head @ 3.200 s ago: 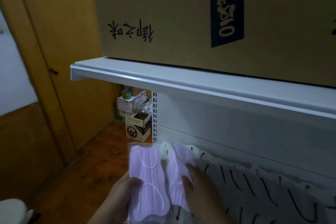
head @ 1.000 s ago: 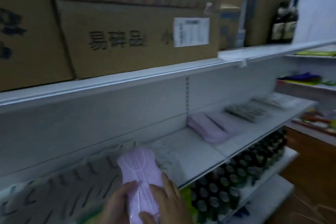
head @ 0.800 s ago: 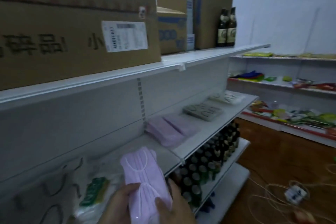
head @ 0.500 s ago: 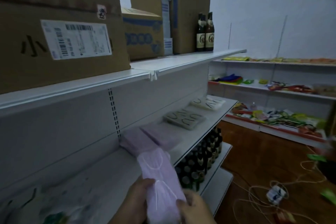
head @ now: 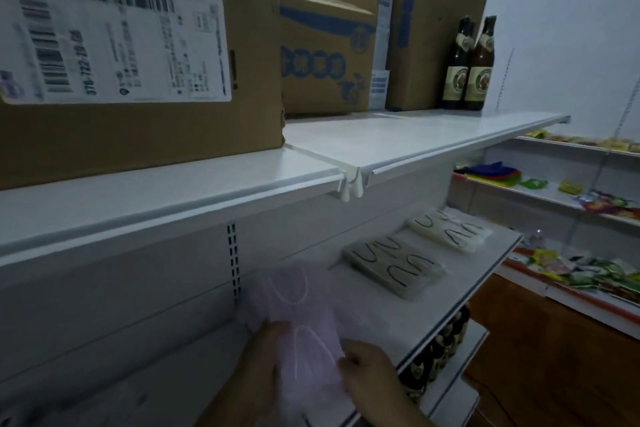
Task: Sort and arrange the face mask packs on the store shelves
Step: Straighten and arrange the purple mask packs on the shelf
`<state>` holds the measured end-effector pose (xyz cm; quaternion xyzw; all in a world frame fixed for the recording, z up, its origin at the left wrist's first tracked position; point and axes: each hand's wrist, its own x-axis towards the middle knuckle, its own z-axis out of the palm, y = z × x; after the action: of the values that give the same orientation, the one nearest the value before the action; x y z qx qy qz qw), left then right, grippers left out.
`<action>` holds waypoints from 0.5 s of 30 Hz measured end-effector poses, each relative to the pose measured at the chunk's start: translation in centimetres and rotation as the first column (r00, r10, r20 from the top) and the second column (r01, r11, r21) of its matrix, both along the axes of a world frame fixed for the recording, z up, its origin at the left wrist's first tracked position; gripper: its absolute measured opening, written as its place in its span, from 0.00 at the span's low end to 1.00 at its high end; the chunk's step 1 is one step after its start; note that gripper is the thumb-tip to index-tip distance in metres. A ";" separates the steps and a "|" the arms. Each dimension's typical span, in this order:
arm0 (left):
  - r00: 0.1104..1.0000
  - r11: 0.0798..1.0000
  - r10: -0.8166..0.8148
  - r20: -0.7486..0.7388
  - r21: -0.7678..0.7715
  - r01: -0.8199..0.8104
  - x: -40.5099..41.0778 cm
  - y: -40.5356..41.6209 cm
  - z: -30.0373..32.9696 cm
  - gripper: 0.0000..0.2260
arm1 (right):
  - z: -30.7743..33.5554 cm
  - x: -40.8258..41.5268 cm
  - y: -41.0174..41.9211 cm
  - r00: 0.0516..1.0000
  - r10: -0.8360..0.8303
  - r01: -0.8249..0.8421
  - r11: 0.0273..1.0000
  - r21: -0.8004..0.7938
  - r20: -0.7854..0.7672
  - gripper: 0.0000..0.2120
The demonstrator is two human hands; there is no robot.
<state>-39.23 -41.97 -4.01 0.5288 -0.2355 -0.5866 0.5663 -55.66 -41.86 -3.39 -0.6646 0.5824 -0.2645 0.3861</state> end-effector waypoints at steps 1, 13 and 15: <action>0.999 1.000 0.003 0.044 -0.008 -0.003 0.5 -0.7 -0.1 0.05 | 0.4 0.1 -0.9 0.999 0.020 -0.021 0.999 -0.027 -0.047 0.18; 0.738 0.960 0.225 0.636 -0.017 -0.278 1.1 -4.3 -1.6 0.12 | -2.1 1.1 -8.4 0.862 0.199 -0.305 0.938 -0.162 -0.467 0.20; 0.677 0.947 0.228 0.699 0.002 -0.321 1.2 -4.7 -2.1 0.09 | -2.2 1.2 -9.2 0.779 0.235 -0.412 0.890 -0.193 -0.582 0.25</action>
<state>-38.08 -46.68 -6.14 0.7723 -0.3101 -0.2686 0.4850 -54.49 -51.03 -5.55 -0.8550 0.4939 -0.0819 0.1357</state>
